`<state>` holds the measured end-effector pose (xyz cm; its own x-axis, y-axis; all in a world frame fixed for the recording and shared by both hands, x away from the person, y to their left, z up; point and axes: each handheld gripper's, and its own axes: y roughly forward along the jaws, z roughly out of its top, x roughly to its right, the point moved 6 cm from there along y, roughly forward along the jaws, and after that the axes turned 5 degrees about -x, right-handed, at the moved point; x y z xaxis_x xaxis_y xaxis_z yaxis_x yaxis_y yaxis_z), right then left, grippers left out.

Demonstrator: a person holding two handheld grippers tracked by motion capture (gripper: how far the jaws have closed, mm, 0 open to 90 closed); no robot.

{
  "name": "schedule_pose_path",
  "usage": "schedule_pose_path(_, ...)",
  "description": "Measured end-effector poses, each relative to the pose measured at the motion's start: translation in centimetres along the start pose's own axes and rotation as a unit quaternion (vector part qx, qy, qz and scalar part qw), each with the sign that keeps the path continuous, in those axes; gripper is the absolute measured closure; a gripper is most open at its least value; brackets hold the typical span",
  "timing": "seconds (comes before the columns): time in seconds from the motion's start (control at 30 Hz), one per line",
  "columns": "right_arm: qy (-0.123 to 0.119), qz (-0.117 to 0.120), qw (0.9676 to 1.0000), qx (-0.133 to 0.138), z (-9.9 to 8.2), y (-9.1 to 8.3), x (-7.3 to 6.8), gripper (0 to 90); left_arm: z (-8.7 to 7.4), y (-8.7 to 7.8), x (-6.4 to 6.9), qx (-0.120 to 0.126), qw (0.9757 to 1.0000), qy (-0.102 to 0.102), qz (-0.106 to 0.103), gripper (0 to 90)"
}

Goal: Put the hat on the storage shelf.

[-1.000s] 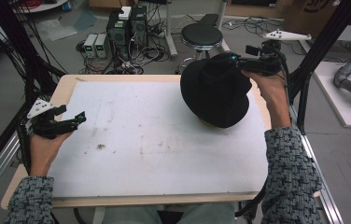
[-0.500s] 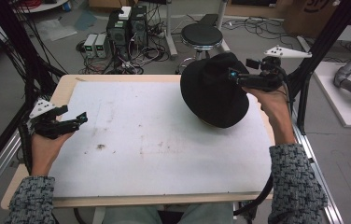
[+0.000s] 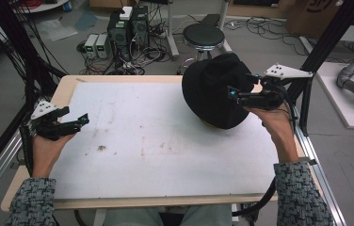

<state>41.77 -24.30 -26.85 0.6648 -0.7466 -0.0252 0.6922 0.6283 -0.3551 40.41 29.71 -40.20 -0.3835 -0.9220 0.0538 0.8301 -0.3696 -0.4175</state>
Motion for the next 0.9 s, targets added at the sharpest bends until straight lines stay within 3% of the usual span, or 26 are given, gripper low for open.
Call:
schedule_pose_path(0.5,-0.004,0.006,0.9999,-0.008,-4.9,-1.1,-1.8,12.2,0.1,0.2,0.7,-0.001,0.9999,0.008,-0.006,16.2)
schedule_pose_path(0.9,0.008,0.0,0.9999,-0.015,-8.6,-0.7,-1.3,12.1,0.0,0.2,0.8,-0.002,0.9999,0.009,-0.007,16.3)
